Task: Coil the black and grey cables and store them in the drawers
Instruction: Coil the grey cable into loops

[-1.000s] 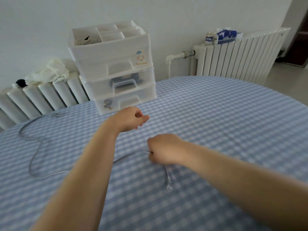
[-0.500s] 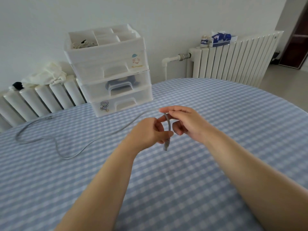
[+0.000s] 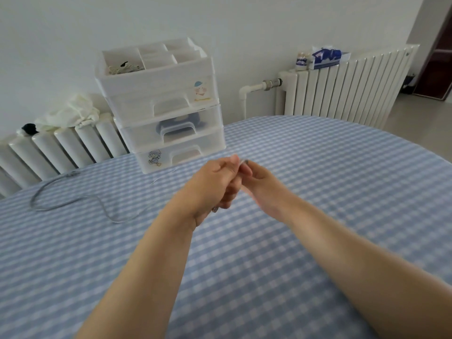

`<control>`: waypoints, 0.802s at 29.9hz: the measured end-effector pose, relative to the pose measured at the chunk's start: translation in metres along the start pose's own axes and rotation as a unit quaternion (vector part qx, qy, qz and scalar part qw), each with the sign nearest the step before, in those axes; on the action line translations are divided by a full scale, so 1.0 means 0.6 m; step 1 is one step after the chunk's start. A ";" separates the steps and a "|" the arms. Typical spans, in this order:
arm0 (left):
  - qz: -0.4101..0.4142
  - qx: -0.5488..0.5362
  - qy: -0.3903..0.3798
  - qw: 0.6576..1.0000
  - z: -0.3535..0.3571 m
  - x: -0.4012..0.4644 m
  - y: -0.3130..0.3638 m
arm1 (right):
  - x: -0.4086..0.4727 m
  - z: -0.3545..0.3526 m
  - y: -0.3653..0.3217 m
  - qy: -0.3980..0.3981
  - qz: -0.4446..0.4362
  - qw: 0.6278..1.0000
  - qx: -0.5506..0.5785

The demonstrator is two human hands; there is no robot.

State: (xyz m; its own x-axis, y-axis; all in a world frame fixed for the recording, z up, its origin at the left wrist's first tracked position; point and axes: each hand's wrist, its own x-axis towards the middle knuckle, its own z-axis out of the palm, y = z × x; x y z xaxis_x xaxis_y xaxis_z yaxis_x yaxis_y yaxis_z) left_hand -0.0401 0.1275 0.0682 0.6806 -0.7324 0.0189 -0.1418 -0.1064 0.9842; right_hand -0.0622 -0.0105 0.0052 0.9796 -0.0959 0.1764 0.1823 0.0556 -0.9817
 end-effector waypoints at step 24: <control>0.226 0.329 0.161 0.903 -0.044 0.020 -0.044 | -0.046 0.041 -0.053 -0.089 0.116 0.976 -0.159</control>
State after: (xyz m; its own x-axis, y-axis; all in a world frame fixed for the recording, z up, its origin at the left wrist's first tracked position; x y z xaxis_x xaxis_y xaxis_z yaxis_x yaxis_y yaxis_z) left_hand -0.0096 0.1392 0.0471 0.6056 -0.5785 0.5465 -0.7811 -0.3008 0.5472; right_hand -0.0928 0.0146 0.0332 0.9956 0.0590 -0.0723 -0.0547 -0.2592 -0.9643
